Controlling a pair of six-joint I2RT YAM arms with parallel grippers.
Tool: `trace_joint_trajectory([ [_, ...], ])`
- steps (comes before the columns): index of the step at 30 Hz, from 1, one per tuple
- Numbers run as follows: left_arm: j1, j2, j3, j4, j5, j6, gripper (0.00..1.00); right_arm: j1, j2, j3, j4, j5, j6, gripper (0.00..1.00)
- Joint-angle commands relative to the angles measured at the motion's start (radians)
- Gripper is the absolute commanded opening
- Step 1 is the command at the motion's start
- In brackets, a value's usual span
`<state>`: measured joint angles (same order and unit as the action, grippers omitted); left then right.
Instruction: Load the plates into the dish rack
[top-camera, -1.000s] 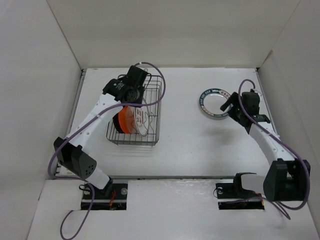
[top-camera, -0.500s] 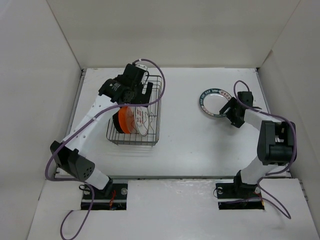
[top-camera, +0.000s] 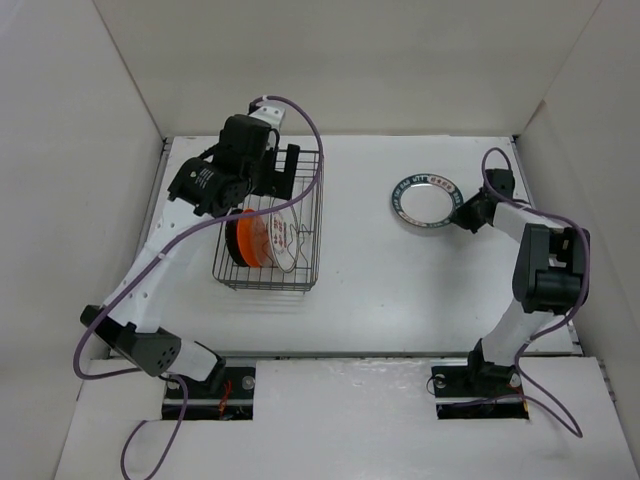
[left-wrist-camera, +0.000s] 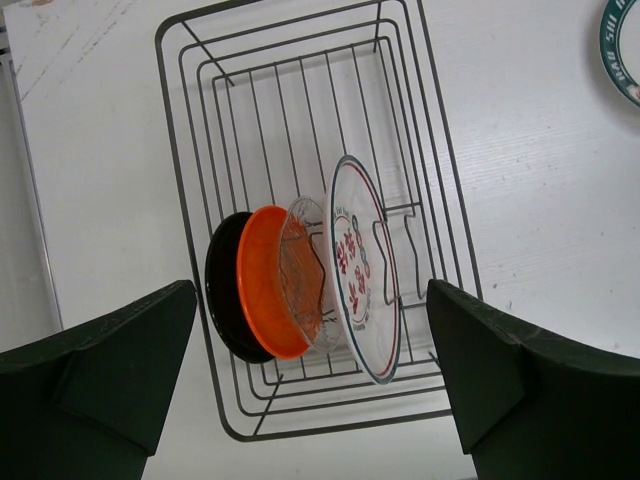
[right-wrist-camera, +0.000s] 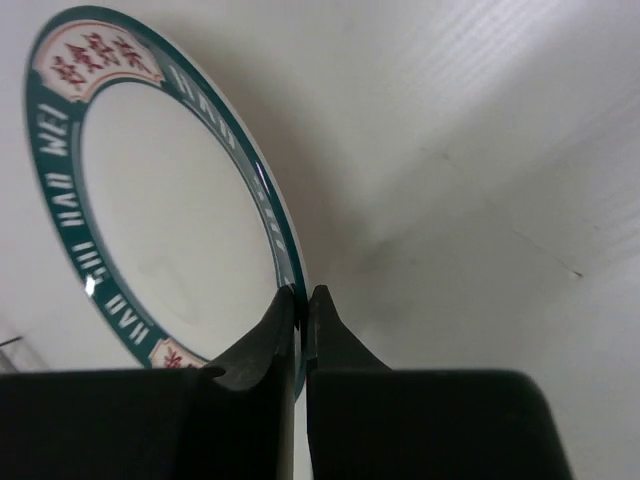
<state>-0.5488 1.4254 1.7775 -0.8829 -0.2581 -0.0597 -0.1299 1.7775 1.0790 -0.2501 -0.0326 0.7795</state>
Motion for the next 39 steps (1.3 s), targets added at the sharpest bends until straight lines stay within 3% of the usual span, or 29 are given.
trace_joint_trajectory([
  [1, 0.000, -0.003, 0.031, 0.015, 0.020, 0.021, 0.99, -0.014, 0.013, 0.029, -0.061, 0.025, 0.032, 0.00],
  [5, 0.000, 0.006, 0.017, 0.042, 0.042, 0.059, 0.99, -0.014, 0.001, 0.006, -0.031, 0.020, 0.075, 0.00],
  [10, 0.000, 0.055, 0.103, 0.076, 0.149, 0.116, 0.99, 0.004, -0.142, -0.138, 0.292, -0.105, 0.110, 0.00],
  [12, 0.010, 0.085, 0.170, 0.111, 0.247, 0.126, 0.99, 0.042, -0.205, -0.171, 0.378, -0.105, 0.096, 0.00],
  [16, 0.023, 0.105, 0.191, 0.234, 0.342, 0.164, 0.99, 0.096, -0.390, -0.306, 0.714, -0.116, 0.043, 0.00],
  [18, 0.035, 0.139, 0.224, 0.252, 0.420, 0.164, 0.99, 0.111, -0.449, -0.320, 0.758, -0.144, -0.005, 0.00],
  [26, 0.044, 0.182, 0.188, 0.363, 0.602, 0.184, 0.99, 0.182, -0.472, -0.344, 1.129, -0.554, -0.062, 0.00],
  [33, 0.064, 0.242, 0.188, 0.395, 0.704, 0.175, 0.98, 0.274, -0.460, -0.333, 1.317, -0.700, -0.036, 0.00],
  [36, 0.073, 0.264, 0.188, 0.404, 0.720, 0.166, 0.89, 0.297, -0.460, -0.324, 1.387, -0.722, 0.000, 0.00],
  [39, 0.073, 0.283, 0.197, 0.404, 0.749, 0.156, 0.65, 0.315, -0.460, -0.297, 1.342, -0.722, -0.011, 0.00],
])
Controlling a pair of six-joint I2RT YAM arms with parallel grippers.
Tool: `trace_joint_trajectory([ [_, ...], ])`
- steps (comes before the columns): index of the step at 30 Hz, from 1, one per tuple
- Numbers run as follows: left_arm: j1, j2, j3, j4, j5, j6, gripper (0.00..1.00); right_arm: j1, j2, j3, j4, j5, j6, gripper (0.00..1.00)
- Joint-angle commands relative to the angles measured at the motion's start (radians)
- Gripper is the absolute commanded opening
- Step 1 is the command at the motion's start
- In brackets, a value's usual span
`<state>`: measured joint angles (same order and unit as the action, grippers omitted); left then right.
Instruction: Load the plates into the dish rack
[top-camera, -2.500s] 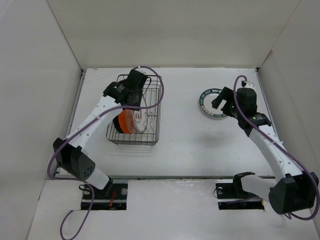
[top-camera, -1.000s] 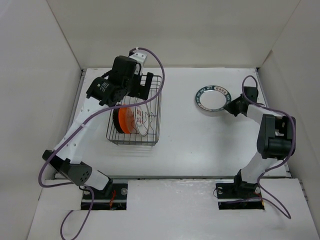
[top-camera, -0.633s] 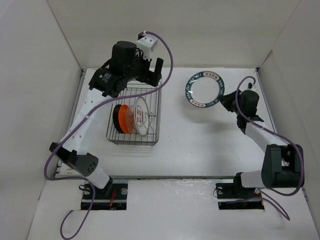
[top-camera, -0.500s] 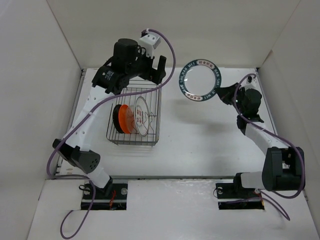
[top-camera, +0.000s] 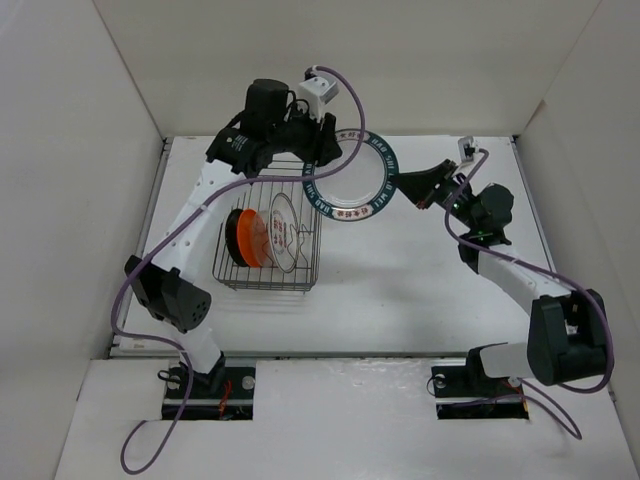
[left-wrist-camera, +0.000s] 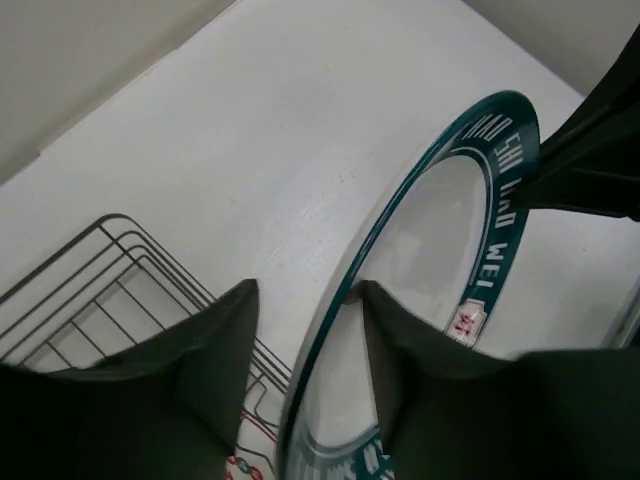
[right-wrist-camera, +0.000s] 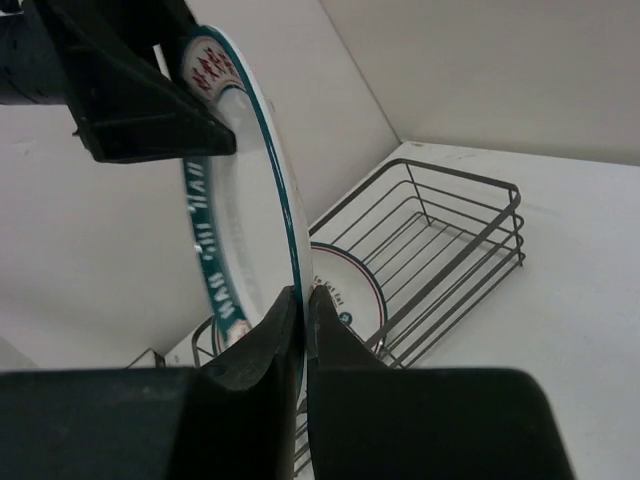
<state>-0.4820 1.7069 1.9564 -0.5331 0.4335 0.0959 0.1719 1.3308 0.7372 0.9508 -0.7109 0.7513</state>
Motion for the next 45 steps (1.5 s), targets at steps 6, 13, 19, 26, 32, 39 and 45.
trace_joint_trajectory([
  [6, 0.006, -0.013, 0.018, 0.045, 0.057, -0.021, 0.00, 0.014, -0.004, 0.076, -0.003, 0.013, -0.030, 0.54],
  [13, -0.012, -0.162, -0.095, 0.025, -0.287, -0.056, 0.00, 0.014, -0.013, 0.142, -0.397, 0.272, -0.128, 1.00],
  [19, -0.118, -0.299, -0.313, -0.002, -0.785, -0.030, 0.00, 0.023, -0.013, 0.175, -0.607, 0.442, -0.184, 1.00],
  [26, -0.184, -0.290, -0.337, -0.109, -1.018, -0.116, 0.00, 0.023, 0.016, 0.166, -0.641, 0.452, -0.173, 1.00],
  [32, -0.205, -0.214, -0.274, -0.240, -1.055, -0.199, 0.00, 0.032, 0.016, 0.143, -0.659, 0.462, -0.162, 1.00],
  [39, -0.216, -0.187, -0.260, -0.274, -1.036, -0.243, 0.00, 0.022, 0.007, 0.134, -0.669, 0.472, -0.162, 1.00],
  [45, -0.216, -0.176, -0.273, -0.283, -1.027, -0.263, 0.00, -0.009, -0.013, 0.125, -0.678, 0.443, -0.162, 1.00],
])
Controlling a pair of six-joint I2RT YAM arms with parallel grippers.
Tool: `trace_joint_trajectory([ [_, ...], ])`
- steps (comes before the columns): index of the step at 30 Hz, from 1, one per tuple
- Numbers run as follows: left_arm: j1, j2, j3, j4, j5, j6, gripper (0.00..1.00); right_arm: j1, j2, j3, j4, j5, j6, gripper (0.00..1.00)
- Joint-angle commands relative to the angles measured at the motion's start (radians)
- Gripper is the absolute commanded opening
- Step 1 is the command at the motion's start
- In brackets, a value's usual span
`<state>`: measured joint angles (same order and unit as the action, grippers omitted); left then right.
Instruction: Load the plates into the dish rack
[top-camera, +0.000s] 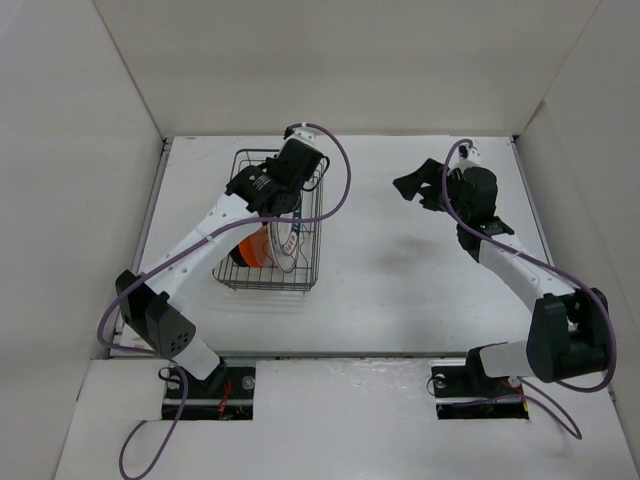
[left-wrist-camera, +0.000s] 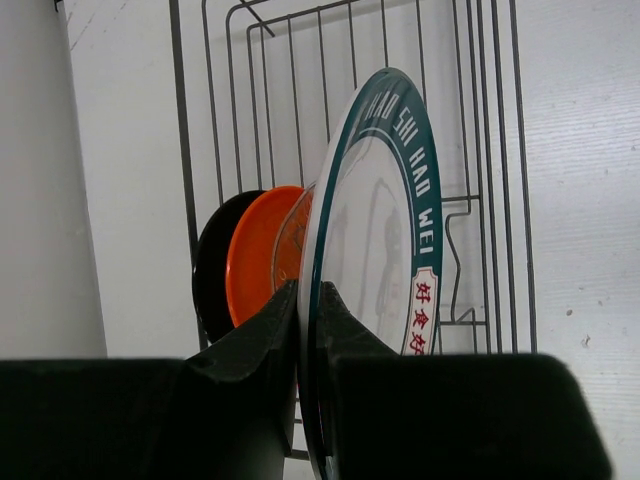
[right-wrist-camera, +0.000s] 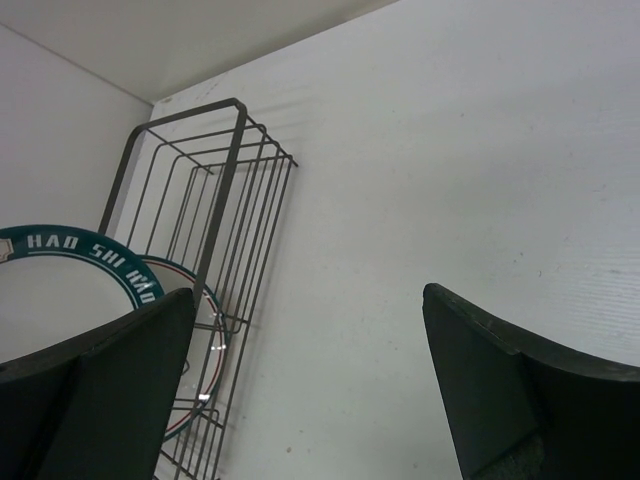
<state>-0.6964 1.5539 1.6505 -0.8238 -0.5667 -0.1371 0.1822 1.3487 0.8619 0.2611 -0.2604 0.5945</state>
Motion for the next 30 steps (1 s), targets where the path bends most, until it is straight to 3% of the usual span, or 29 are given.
trace_joint_trajectory([
  [1, -0.002, -0.023, 0.023, 0.008, -0.015, -0.039, 0.00, -0.020, -0.031, 0.000, 0.003, -0.008, -0.005, 1.00],
  [15, -0.002, 0.023, -0.011, 0.008, 0.028, -0.042, 0.00, -0.039, -0.051, -0.009, 0.003, -0.028, -0.005, 1.00],
  [17, -0.002, 0.023, -0.011, 0.008, 0.039, -0.042, 0.11, -0.039, -0.042, 0.000, 0.003, -0.028, -0.005, 1.00],
  [19, -0.002, 0.023, -0.011, 0.008, 0.066, -0.032, 0.28, -0.039, -0.042, 0.000, 0.003, -0.048, -0.015, 1.00],
  [22, -0.002, 0.023, 0.032, 0.008, 0.086, -0.021, 0.30, -0.039, -0.042, 0.009, 0.003, -0.048, -0.015, 1.00],
  [27, -0.002, 0.023, 0.167, -0.031, 0.129, 0.008, 0.43, -0.058, -0.042, 0.069, -0.070, -0.083, -0.041, 1.00],
  [30, -0.002, -0.015, 0.264, -0.017, 0.097, 0.037, 0.83, -0.029, -0.068, 0.172, -0.241, 0.012, -0.140, 1.00],
])
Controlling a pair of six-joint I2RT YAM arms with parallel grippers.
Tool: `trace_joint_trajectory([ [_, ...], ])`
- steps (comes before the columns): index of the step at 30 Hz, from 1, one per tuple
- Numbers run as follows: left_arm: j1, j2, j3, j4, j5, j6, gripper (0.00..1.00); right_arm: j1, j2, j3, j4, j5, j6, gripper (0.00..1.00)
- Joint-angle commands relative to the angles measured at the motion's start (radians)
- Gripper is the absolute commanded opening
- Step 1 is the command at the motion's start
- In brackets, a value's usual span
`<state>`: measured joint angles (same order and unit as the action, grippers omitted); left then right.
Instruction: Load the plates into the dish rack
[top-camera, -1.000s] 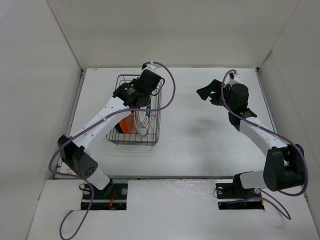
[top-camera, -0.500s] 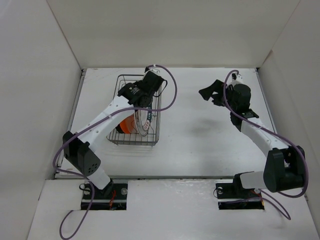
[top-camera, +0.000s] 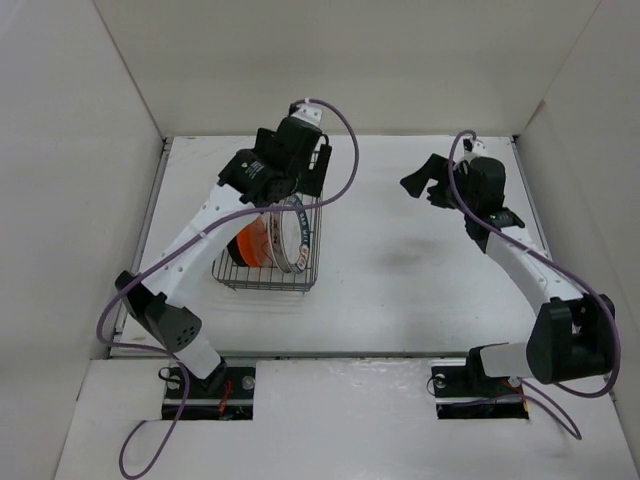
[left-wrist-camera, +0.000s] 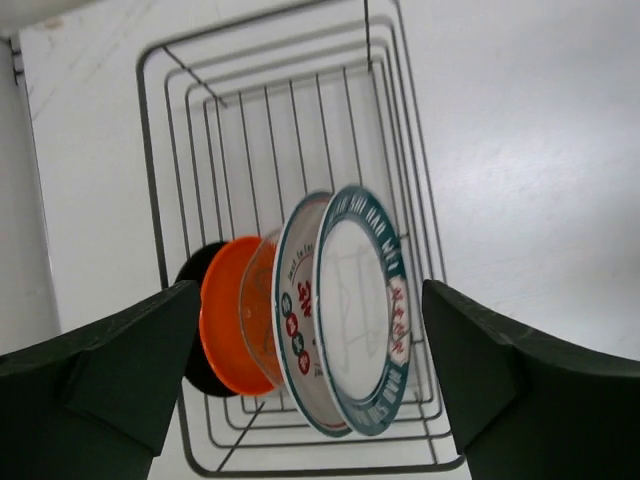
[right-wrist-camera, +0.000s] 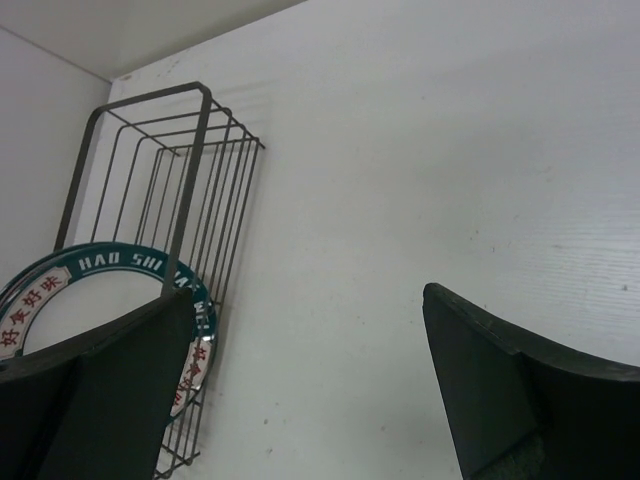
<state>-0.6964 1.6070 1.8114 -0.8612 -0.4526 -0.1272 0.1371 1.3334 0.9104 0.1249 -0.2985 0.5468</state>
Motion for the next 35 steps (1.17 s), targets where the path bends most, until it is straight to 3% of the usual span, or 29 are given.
trace_joint_trajectory([
  [1, 0.009, -0.082, 0.117, 0.039, -0.030, 0.050, 0.93, 0.027, -0.063, 0.201, -0.234, 0.086, -0.149, 1.00],
  [2, 0.023, -0.116, 0.126, 0.085, -0.047, 0.060, 1.00, 0.038, -0.063, 0.240, -0.298, 0.120, -0.177, 1.00],
  [4, 0.098, -0.154, 0.137, 0.137, -0.026, 0.083, 1.00, 0.070, -0.083, 0.338, -0.461, 0.215, -0.223, 1.00],
  [11, 0.334, -0.274, 0.097, 0.266, 0.061, 0.118, 1.00, 0.108, -0.212, 0.521, -0.767, 0.386, -0.303, 1.00],
  [14, 0.449, -0.352, 0.046, 0.303, 0.101, 0.118, 1.00, 0.136, -0.296, 0.554, -0.815, 0.440, -0.303, 1.00],
  [23, 0.620, -0.671, -0.203, 0.358, 0.225, 0.087, 1.00, 0.145, -0.496, 0.596, -0.920, 0.480, -0.312, 1.00],
  [35, 0.716, -0.766, -0.307, 0.358, 0.216, 0.087, 1.00, 0.145, -0.574, 0.598, -0.918, 0.480, -0.324, 1.00],
])
